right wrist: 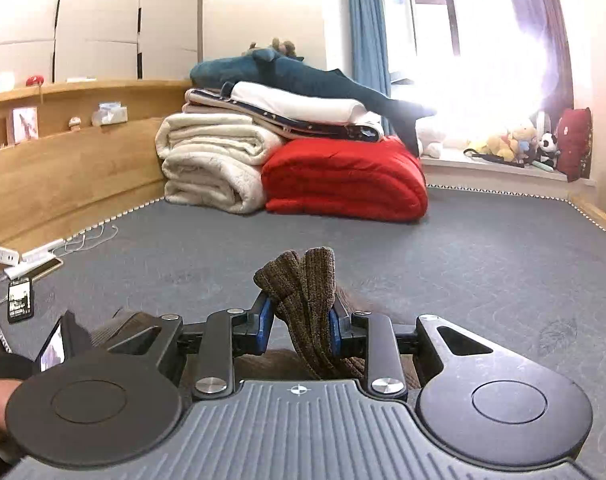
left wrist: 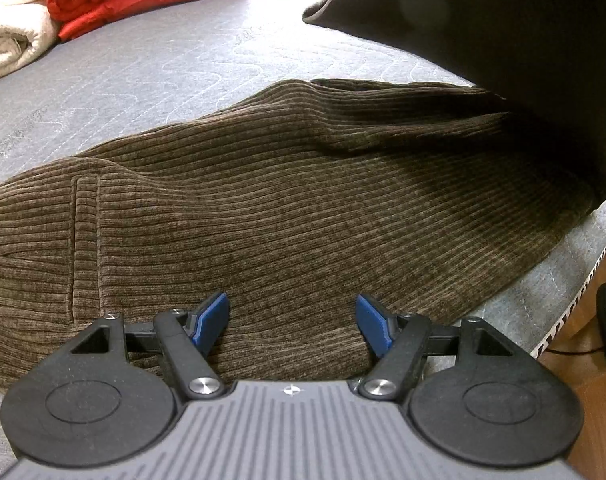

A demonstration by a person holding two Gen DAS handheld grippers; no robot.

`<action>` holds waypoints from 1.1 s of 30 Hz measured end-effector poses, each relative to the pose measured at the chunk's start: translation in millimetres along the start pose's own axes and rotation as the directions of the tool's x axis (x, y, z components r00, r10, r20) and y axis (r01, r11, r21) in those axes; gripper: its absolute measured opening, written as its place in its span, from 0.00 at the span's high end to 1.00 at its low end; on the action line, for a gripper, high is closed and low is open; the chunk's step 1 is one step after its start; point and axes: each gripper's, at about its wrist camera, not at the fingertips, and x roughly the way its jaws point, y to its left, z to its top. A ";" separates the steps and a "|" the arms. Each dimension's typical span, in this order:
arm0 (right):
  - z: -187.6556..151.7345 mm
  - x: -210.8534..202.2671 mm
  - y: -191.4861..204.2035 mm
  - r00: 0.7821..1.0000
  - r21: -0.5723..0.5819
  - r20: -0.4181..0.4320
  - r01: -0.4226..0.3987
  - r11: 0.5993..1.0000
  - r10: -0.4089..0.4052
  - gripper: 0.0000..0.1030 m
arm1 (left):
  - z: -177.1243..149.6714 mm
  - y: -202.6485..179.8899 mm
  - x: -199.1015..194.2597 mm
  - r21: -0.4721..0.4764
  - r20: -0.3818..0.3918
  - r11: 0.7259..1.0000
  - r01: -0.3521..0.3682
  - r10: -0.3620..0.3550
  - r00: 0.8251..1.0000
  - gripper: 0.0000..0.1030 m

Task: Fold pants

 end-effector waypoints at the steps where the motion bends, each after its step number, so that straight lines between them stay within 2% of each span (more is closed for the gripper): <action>1: -10.1 10.7 5.3 0.999 -0.007 -0.051 -0.006 1.000 0.006 0.68 | 0.2 -0.3 -0.4 -0.001 0.000 1.000 -0.001 0.001 1.000 0.26; 2: -23.6 27.3 9.8 0.988 -0.013 -0.152 -0.032 0.999 0.030 0.65 | 0.4 -0.8 -0.7 -0.001 0.000 1.000 -0.003 0.003 1.000 0.26; 3: -38.6 45.7 13.9 0.960 -0.015 -0.276 -0.059 0.998 0.052 0.65 | 0.6 -1.2 -1.1 -0.003 0.000 1.000 -0.004 0.004 1.000 0.26; 4: -54.9 63.2 17.4 0.917 -0.019 -0.394 -0.074 0.997 0.061 0.65 | 0.7 -1.1 -1.4 -0.005 0.000 1.000 -0.005 0.005 1.000 0.26; 5: -71.2 77.5 19.6 0.862 -0.018 -0.500 -0.110 0.994 0.086 0.67 | 0.6 -1.1 -1.9 -0.007 0.000 1.000 -0.006 0.006 1.000 0.26; 6: -80.3 81.9 21.0 0.830 -0.017 -0.546 -0.142 0.990 0.110 0.66 | 0.4 -0.9 -2.3 -0.009 0.000 1.000 -0.006 0.006 1.000 0.26; 7: -83.7 80.0 22.2 0.826 -0.032 -0.552 -0.152 0.988 0.109 0.67 | 0.3 -0.3 -2.7 -0.011 0.000 1.000 -0.005 0.005 1.000 0.26; 10: -68.1 61.3 12.3 0.855 0.008 -0.496 -0.170 0.985 0.152 0.64 | 1.5 0.0 -1.7 -0.011 -0.003 1.000 -0.005 0.004 1.000 0.26; 12: -58.4 48.3 -4.0 0.893 0.064 -0.431 -0.110 0.992 0.127 0.55 | 2.5 -1.3 -0.3 -0.009 -0.004 1.000 -0.008 0.008 1.000 0.25; 13: -57.8 45.6 -12.9 0.905 0.088 -0.412 -0.074 0.993 0.104 0.53 | 2.9 -2.5 0.0 -0.007 -0.004 1.000 -0.011 0.011 1.000 0.24; 14: -59.6 45.3 -21.0 0.907 0.107 -0.411 -0.047 0.993 0.087 0.53 | 3.1 -3.2 0.0 -0.005 -0.004 1.000 -0.012 0.012 1.000 0.24; 15: -65.0 48.9 -26.7 0.899 0.118 -0.432 -0.022 0.993 0.071 0.53 | 2.3 -2.9 0.9 -0.006 -0.002 1.000 -0.012 0.012 1.000 0.24; 16: -74.3 56.0 -29.9 0.880 0.117 -0.472 -0.002 0.993 0.057 0.53 | 2.0 -3.1 0.2 -0.008 0.002 1.000 -0.012 0.012 1.000 0.24; 17: -87.9 64.1 -30.3 0.833 0.096 -0.553 0.026 0.995 0.032 0.53 | 1.0 -2.5 -0.1 -0.008 0.005 1.000 -0.011 0.011 1.000 0.24; 18: -99.4 70.3 -31.9 0.799 0.080 -0.601 0.036 0.996 0.020 0.53 | 0.8 -2.2 -0.9 -0.010 0.008 1.000 -0.012 0.013 1.000 0.25; 21: -94.0 56.2 -38.6 0.829 0.095 -0.559 0.026 0.995 0.032 0.54 | 2.8 2.3 -9.9 -0.062 0.030 0.998 -0.007 0.009 1.000 0.28; 23: -80.1 36.1 -50.9 0.883 0.140 -0.469 0.049 0.989 0.023 0.53 | 7.9 8.3 -19.7 -0.157 0.064 0.986 0.061 -0.052 0.997 0.28; 24: -75.4 23.1 -57.1 0.901 0.155 -0.434 0.078 0.985 -0.003 0.53 | 11.4 9.7 -23.0 -0.201 0.079 0.975 0.094 -0.080 0.994 0.28; 26: -70.2 4.9 -77.4 0.917 0.178 -0.385 0.187 0.966 -0.106 0.51 | 18.7 7.8 -25.3 -0.277 0.104 0.948 0.158 -0.133 0.986 0.28; 27: -70.1 -1.9 -88.9 0.912 0.194 -0.373 0.257 0.947 -0.171 0.50 | 22.9 4.7 -23.5 -0.317 0.110 0.929 0.194 -0.167 0.980 0.28; 28: -72.0 -6.8 -100.7 0.897 0.216 -0.373 0.333 0.918 -0.238 0.48 | 26.0 1.3 -20.5 -0.347 0.112 0.912 0.220 -0.192 0.975 0.28; 30: -77.9 -16.3 -129.3 0.848 0.291 -0.398 0.478 0.829 -0.350 0.47 | 32.4 -6.9 -9.5 -0.415 0.100 0.875 0.251 -0.230 0.968 0.28; 32: -88.6 -25.5 -157.5 0.792 0.359 -0.459 0.580 0.731 -0.403 0.45 | 35.9 -17.7 4.0 -0.451 0.064 0.862 0.233 -0.230 0.971 0.28; 33: -96.0 -26.0 -165.7 0.776 0.386 -0.492 0.600 0.701 -0.394 0.45 | 36.7 -22.2 11.7 -0.455 0.023 0.866 0.207 -0.221 0.975 0.28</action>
